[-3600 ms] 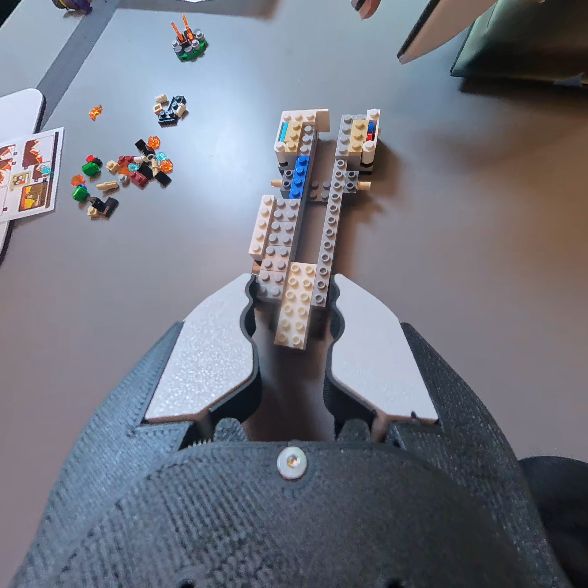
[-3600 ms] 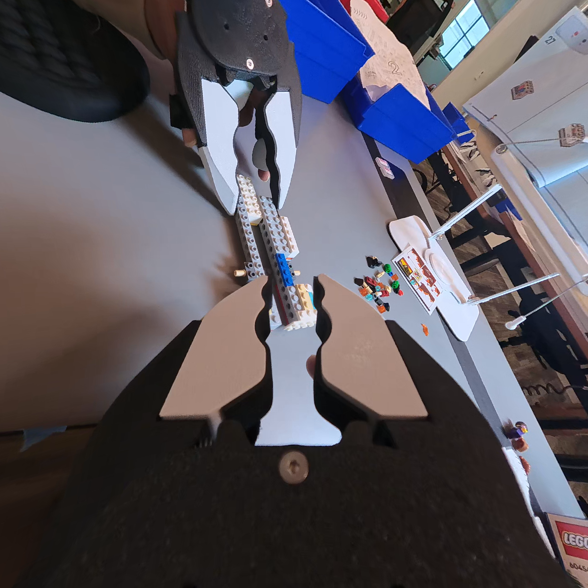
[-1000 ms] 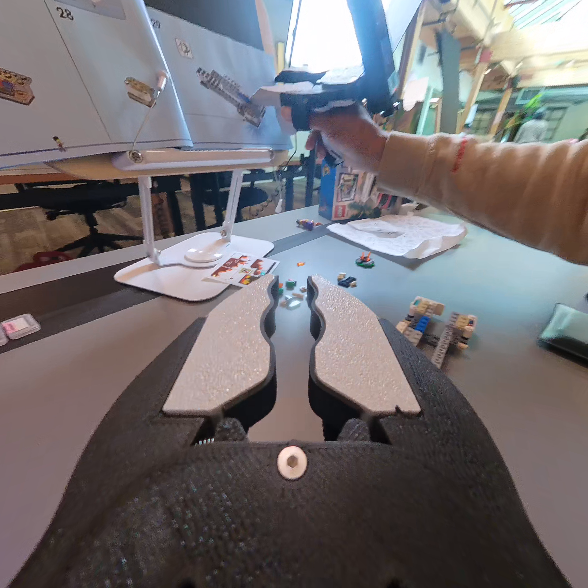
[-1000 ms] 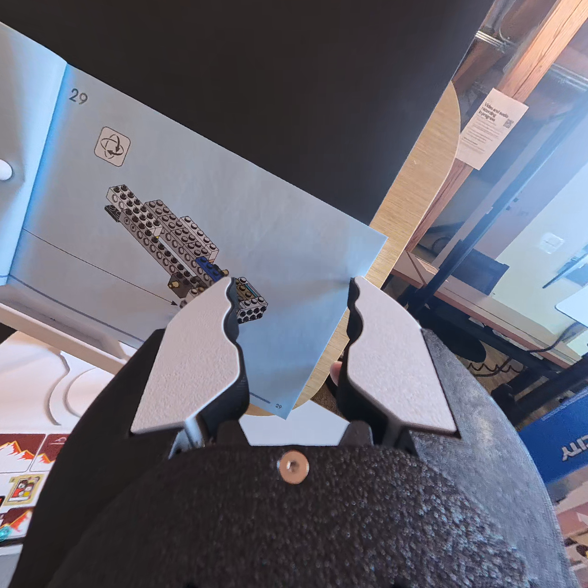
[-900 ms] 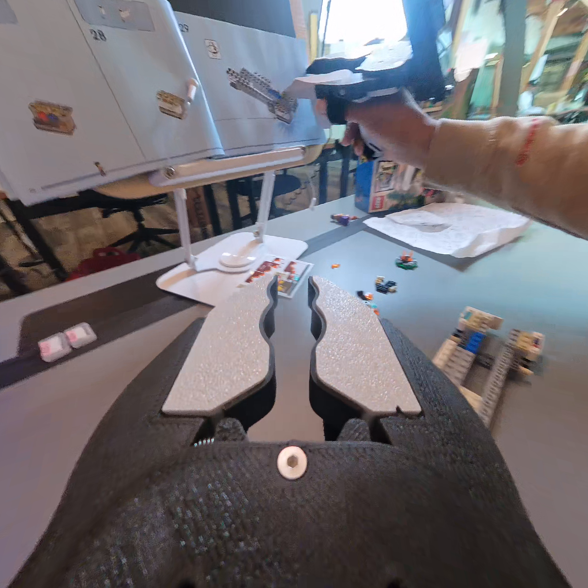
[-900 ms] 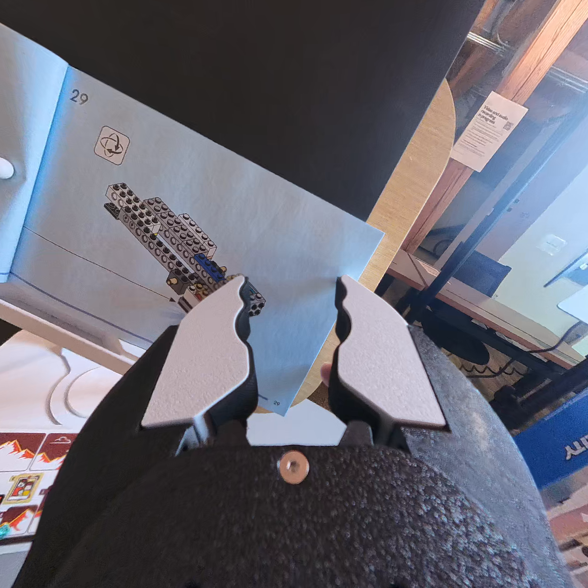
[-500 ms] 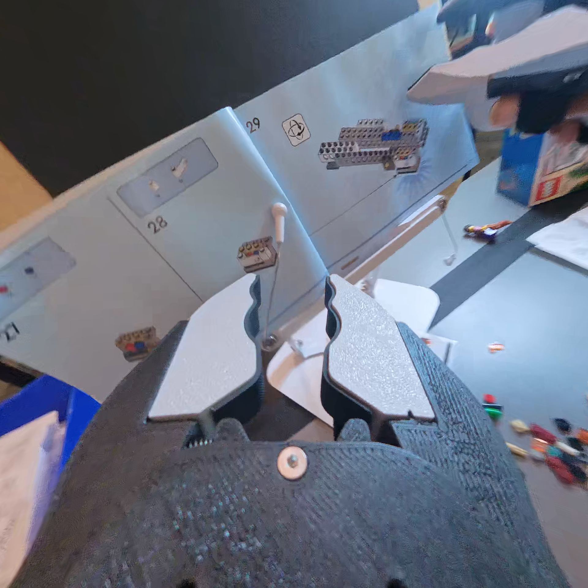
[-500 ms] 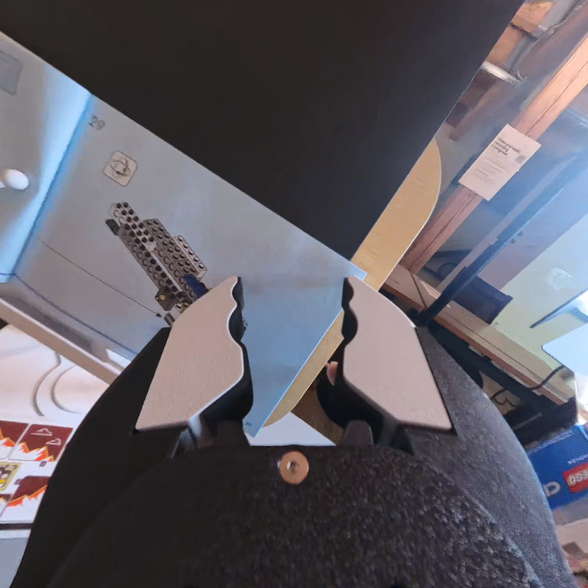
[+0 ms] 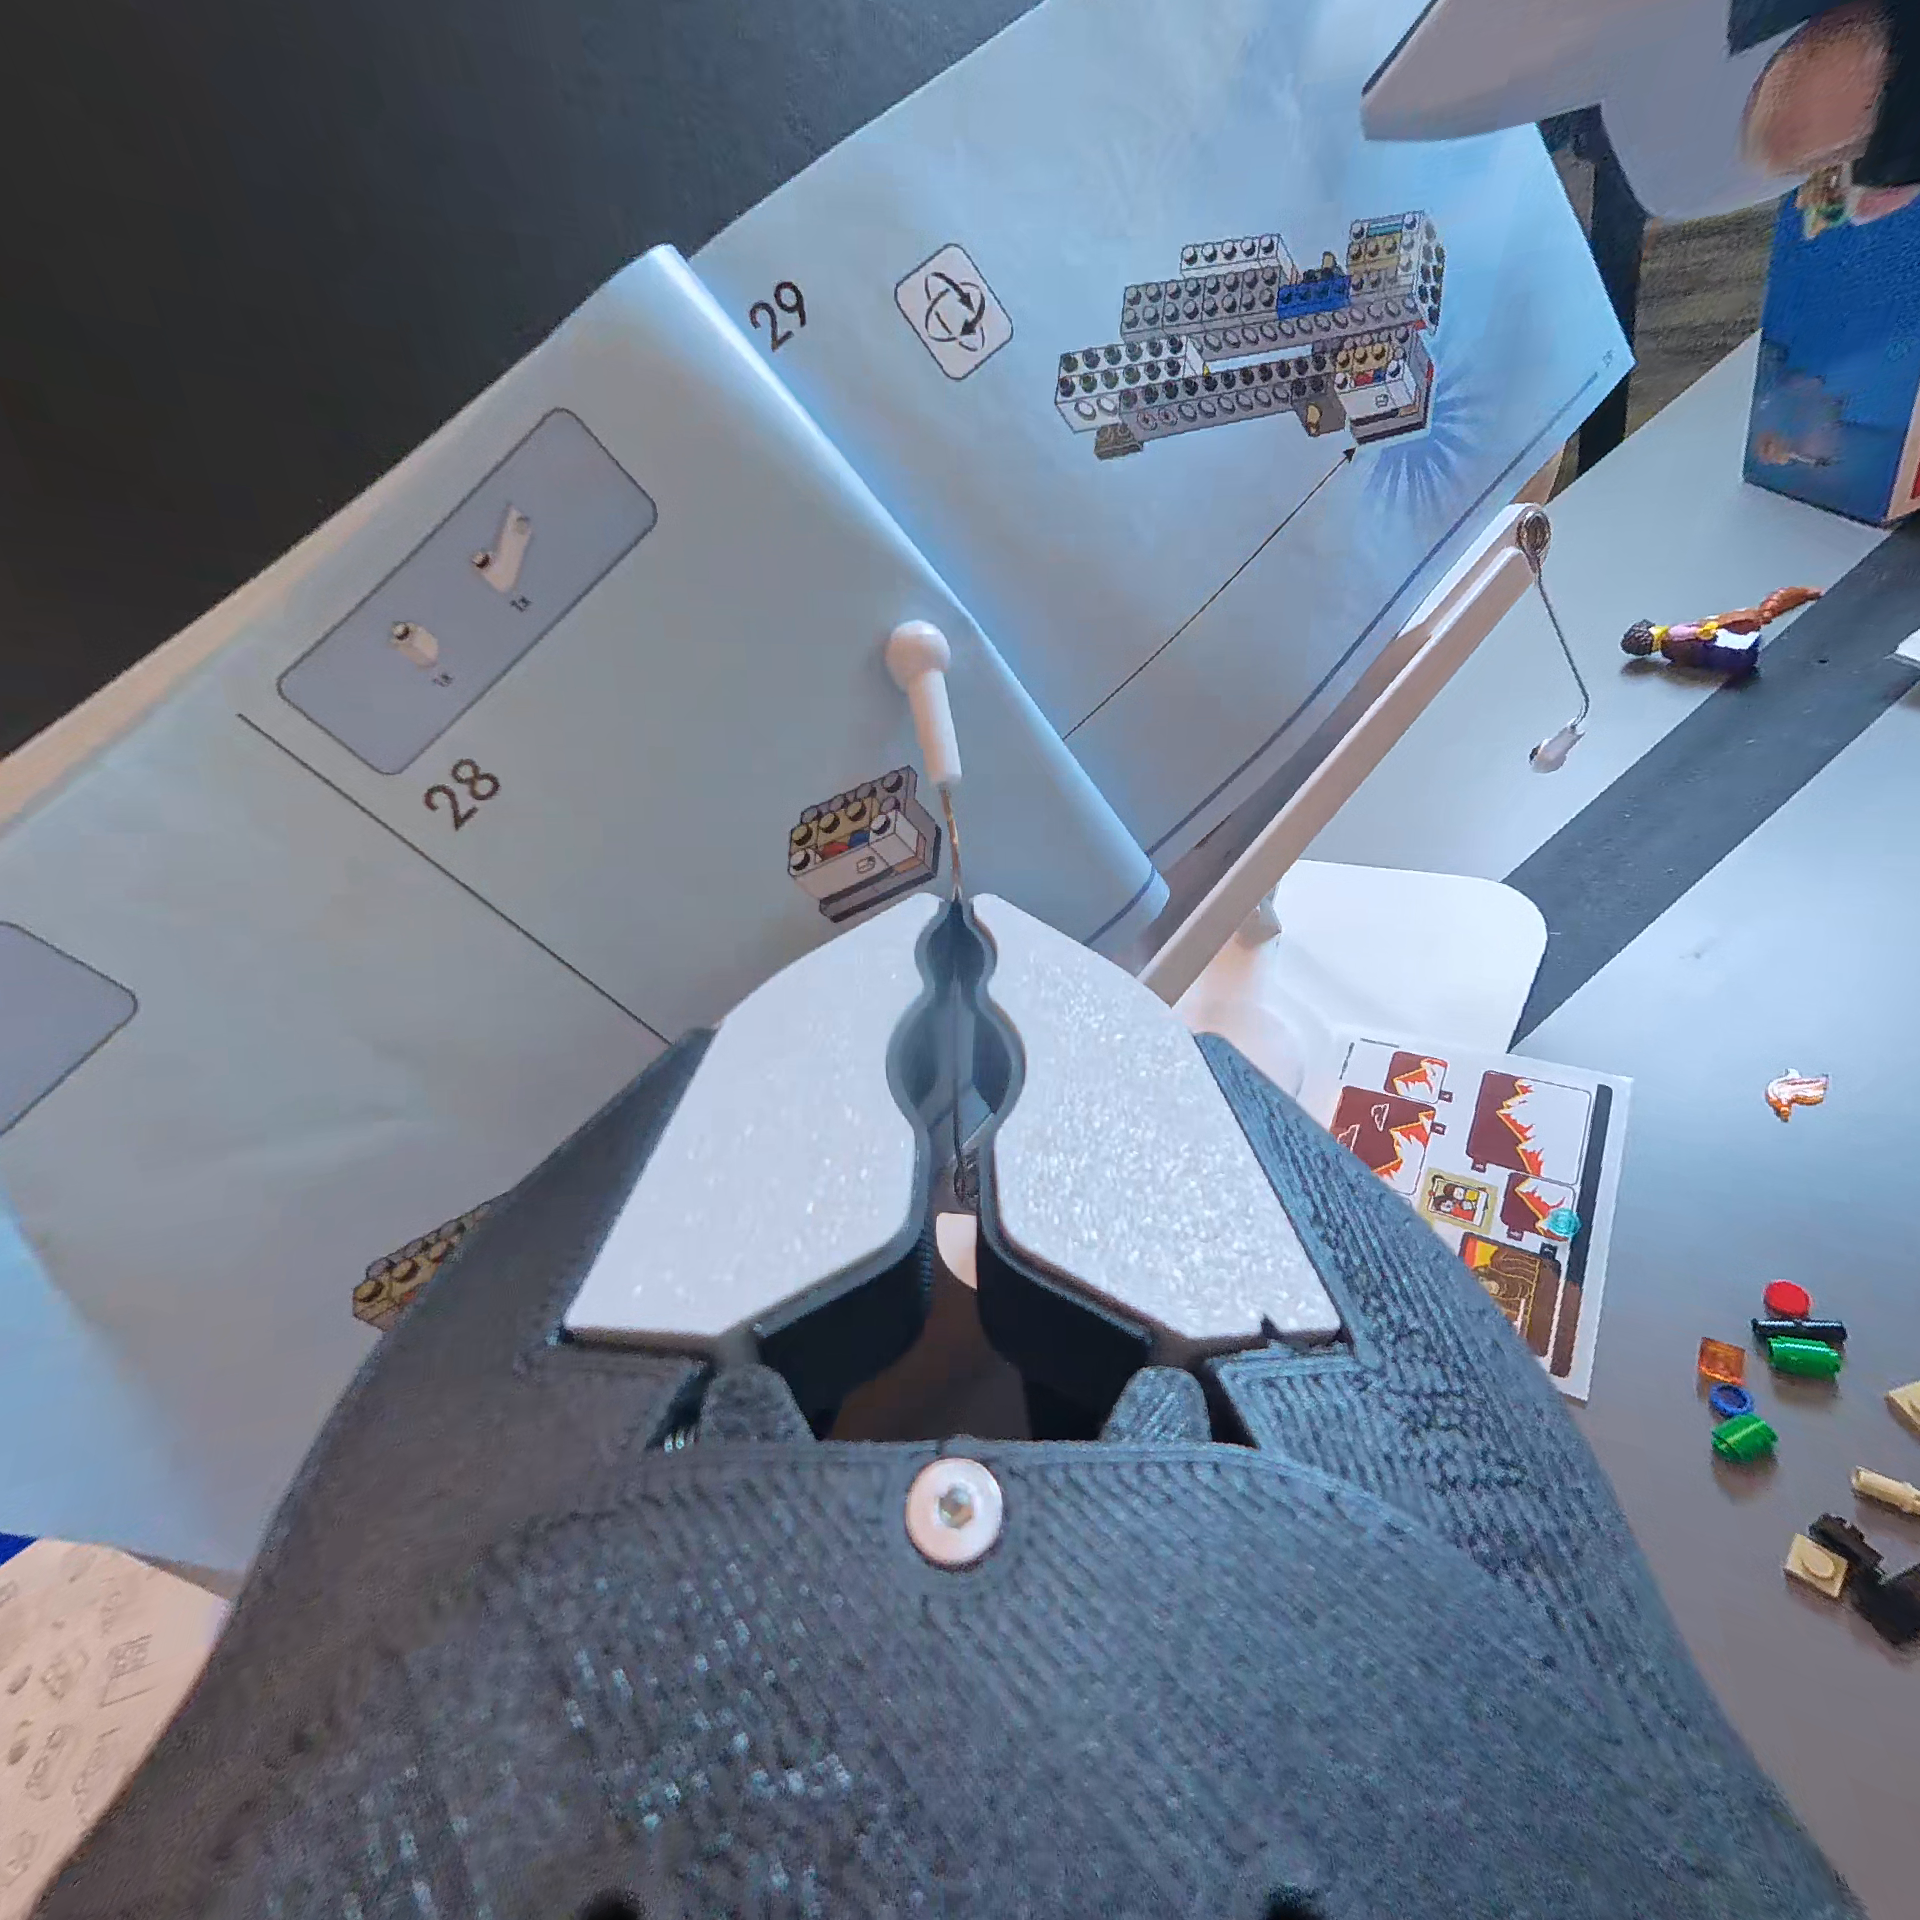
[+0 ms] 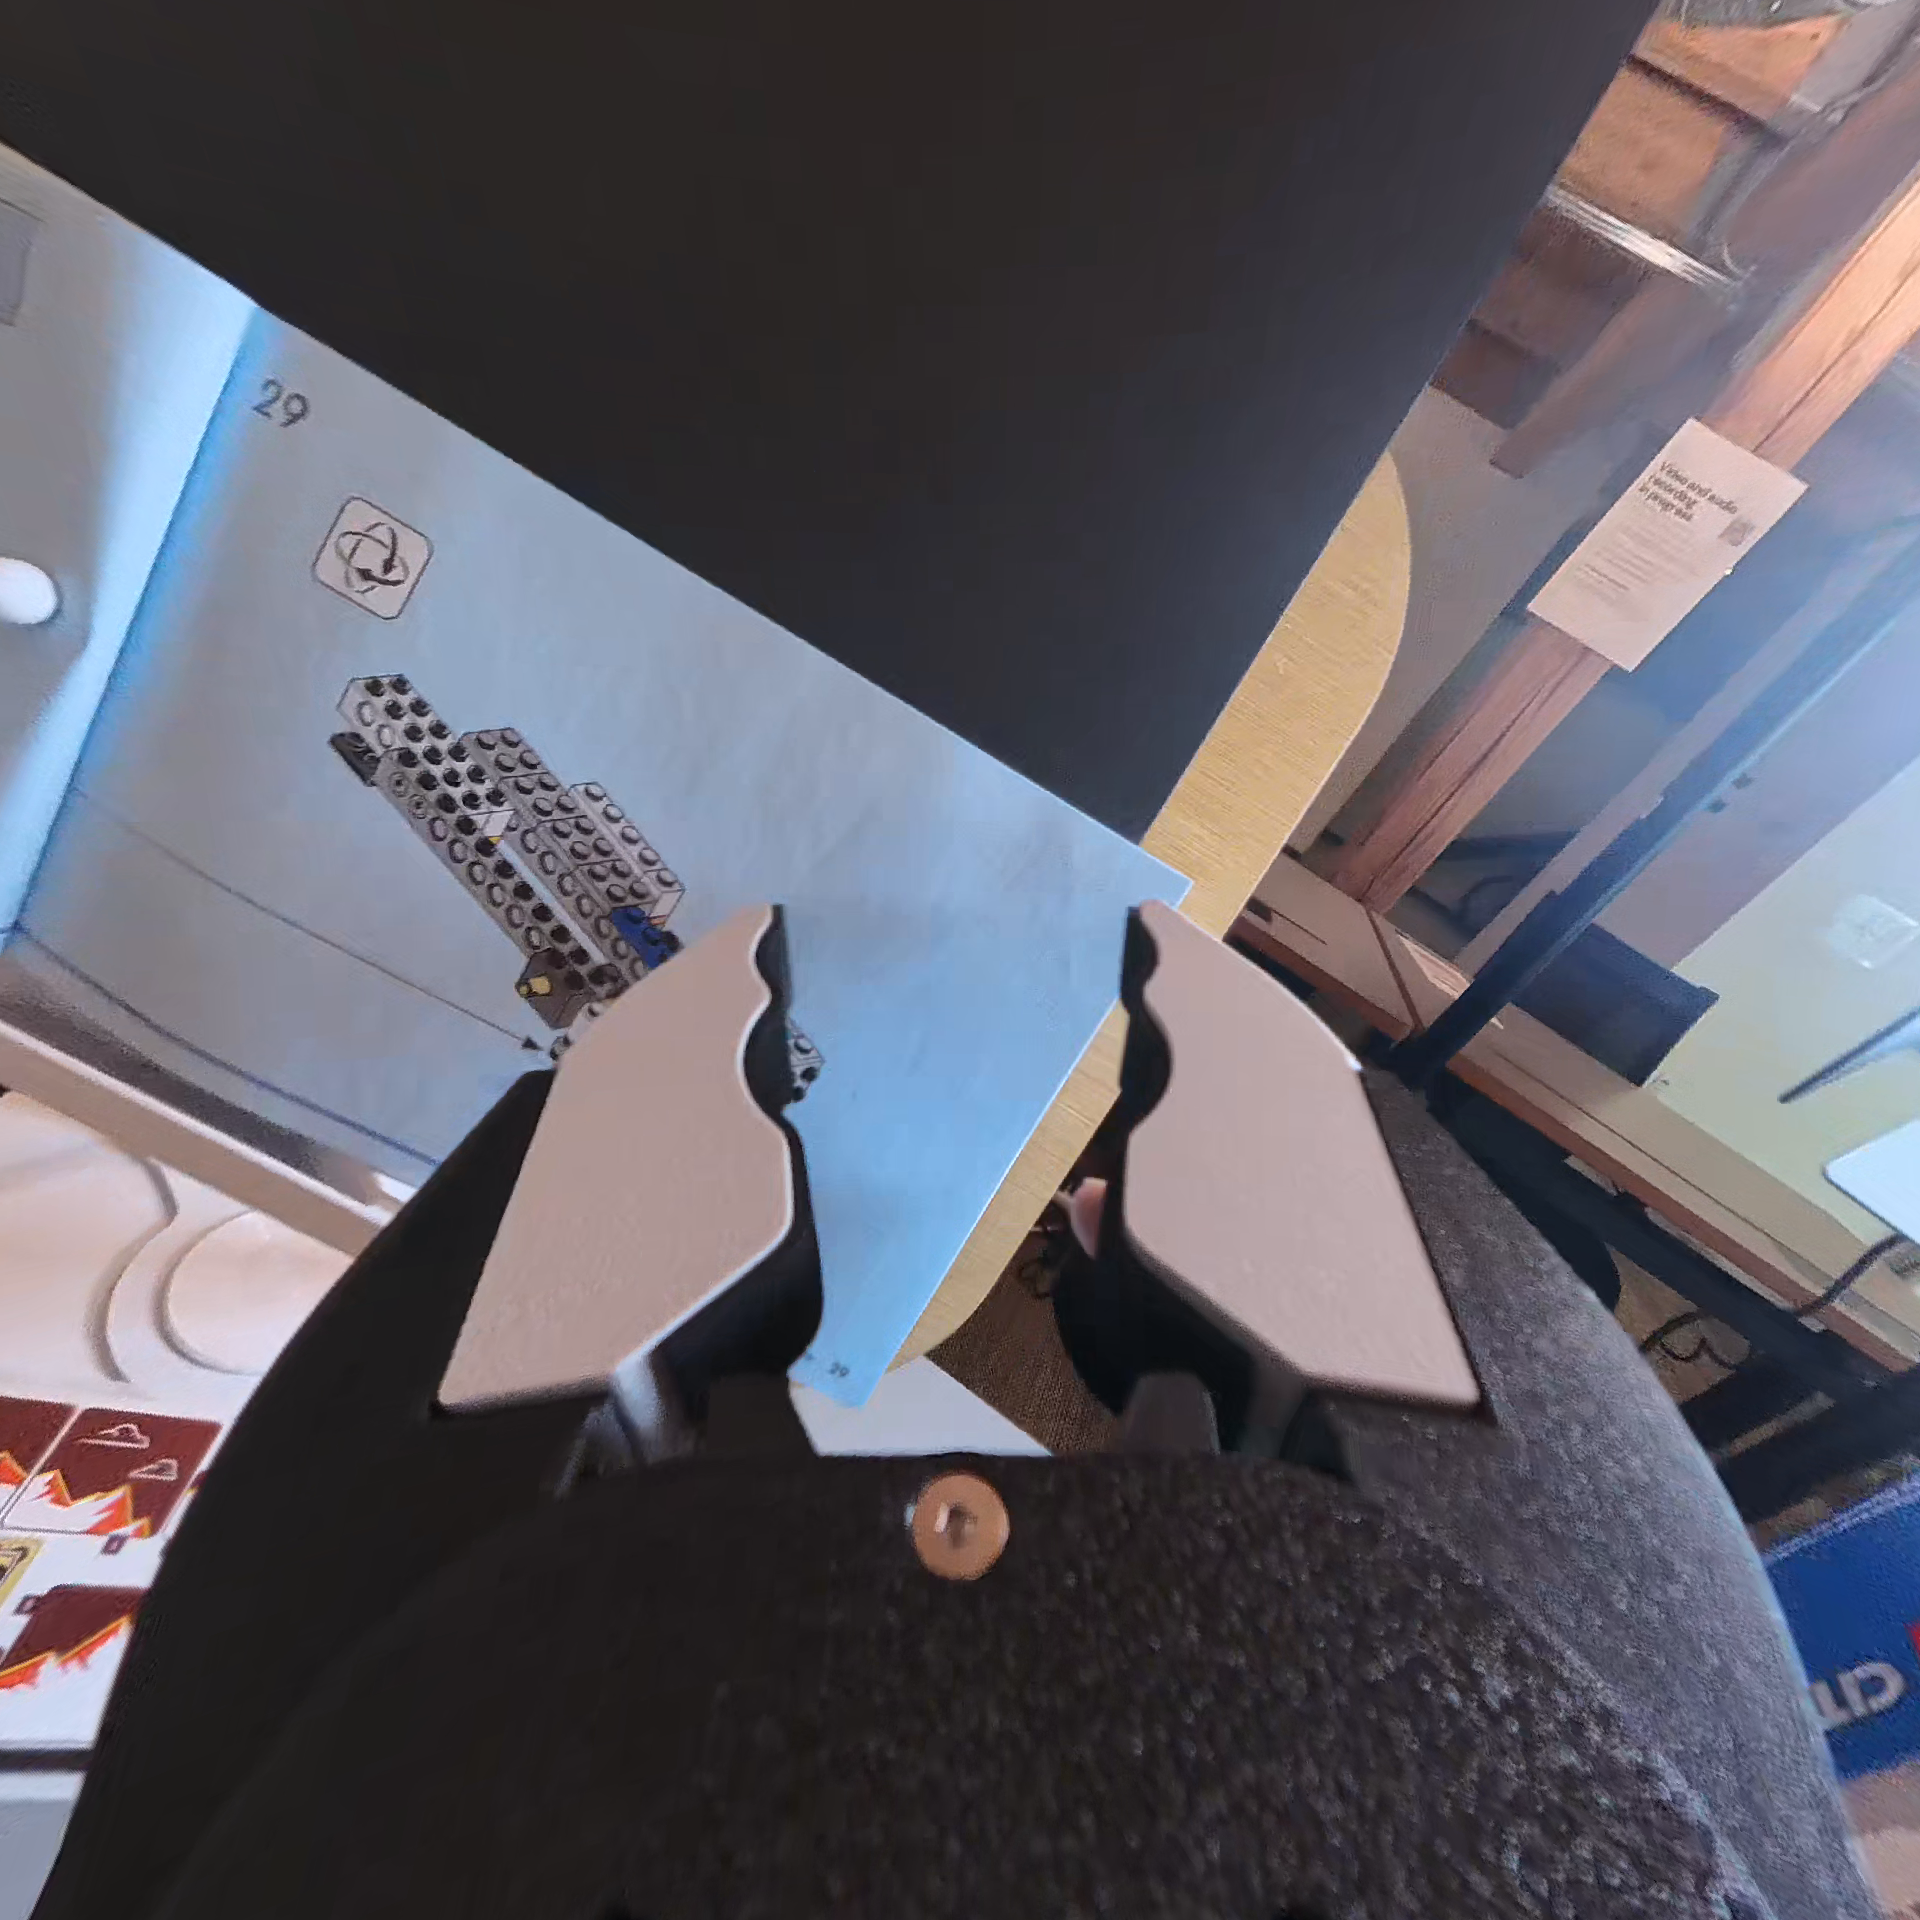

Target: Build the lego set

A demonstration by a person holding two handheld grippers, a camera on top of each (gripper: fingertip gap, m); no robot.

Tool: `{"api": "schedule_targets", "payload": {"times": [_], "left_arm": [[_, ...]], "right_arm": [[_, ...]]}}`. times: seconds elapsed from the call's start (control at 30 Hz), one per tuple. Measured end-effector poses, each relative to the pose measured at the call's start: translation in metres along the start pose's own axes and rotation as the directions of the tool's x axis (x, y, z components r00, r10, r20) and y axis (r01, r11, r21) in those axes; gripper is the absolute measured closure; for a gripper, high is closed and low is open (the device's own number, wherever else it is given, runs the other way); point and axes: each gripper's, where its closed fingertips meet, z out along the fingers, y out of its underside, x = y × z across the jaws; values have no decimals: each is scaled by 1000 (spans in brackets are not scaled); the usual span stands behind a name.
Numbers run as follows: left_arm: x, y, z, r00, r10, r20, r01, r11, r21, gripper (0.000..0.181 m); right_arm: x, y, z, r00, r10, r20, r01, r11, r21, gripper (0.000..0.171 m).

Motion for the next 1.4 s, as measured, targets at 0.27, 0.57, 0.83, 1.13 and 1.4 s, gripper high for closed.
{"api": "schedule_targets", "payload": {"times": [0.27,0.57,0.83,1.13,1.4], "left_arm": [[0,0,2,999,-27,-38,27,1000,7,180],[1,1,2,998,-45,-51,46,999,20,180],[1,1,2,997,-43,-56,45,999,20,180],[-13,2,-9,974,-227,-19,228,964,134,180],[-32,21,-28,774,-623,-113,627,733,264,177]], "right_arm": [[6,9,12,1000,17,26,-15,999,-48,107],[2,1,5,995,-97,3,97,995,-7,115],[-10,10,7,993,-59,102,65,996,-53,139],[-40,4,-22,948,-59,312,83,994,-65,171],[-140,-51,-65,703,-3,711,84,993,-79,169]]}}
